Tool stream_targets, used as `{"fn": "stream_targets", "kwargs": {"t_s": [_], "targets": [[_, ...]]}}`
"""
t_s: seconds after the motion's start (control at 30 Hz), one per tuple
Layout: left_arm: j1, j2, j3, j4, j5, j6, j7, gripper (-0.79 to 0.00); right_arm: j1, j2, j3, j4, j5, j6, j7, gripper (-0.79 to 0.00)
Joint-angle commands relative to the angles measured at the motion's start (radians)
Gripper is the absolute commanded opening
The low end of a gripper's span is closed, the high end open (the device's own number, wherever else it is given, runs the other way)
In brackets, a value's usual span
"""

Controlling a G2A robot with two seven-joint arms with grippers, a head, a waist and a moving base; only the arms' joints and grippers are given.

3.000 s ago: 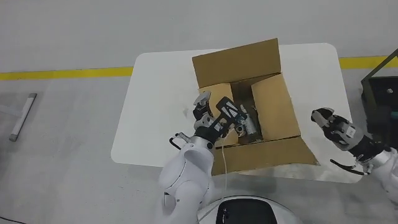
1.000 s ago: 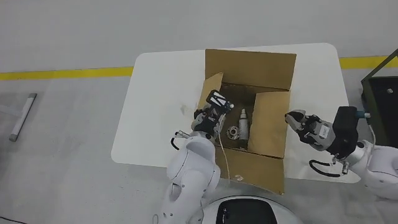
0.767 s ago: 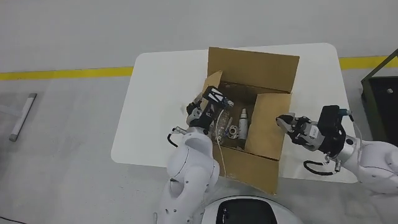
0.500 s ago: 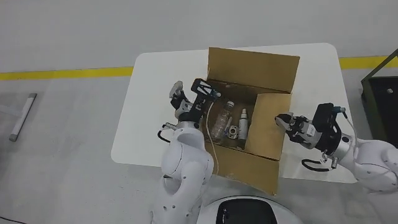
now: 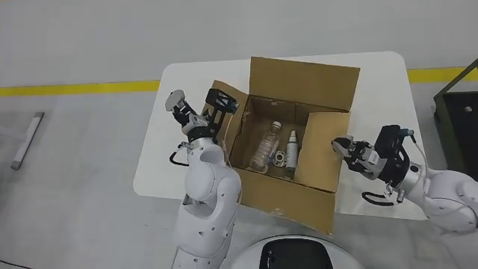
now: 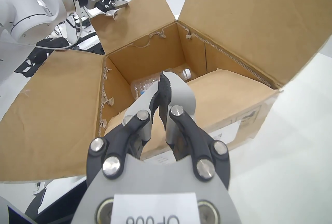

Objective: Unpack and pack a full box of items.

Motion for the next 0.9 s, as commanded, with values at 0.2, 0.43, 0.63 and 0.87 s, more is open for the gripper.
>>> {"fn": "stream_targets", "kwargs": {"t_s": [0.2, 0.43, 0.63, 0.87], "targets": [[0.007, -0.005, -0.014, 0.052, -0.029, 0.035, -0.012, 0.000, -0.030, 0.001, 0.007, -0.004, 0.013, -0.008, -0.022, -0.785], [0.010, -0.012, -0.007, 0.008, -0.075, 0.056, -0.007, 0.000, -0.053, -0.001, 0.043, -0.009, 0.047, 0.000, -0.094, -0.785], [0.021, -0.026, 0.048, -0.149, -0.209, 0.053, 0.007, 0.000, -0.104, -0.001, 0.110, -0.019, 0.090, 0.008, -0.158, -0.785], [0.065, -0.041, 0.199, -0.230, -0.402, -0.064, 0.055, 0.000, -0.165, -0.002, 0.179, -0.002, 0.114, 0.034, -0.198, -0.785]]}}
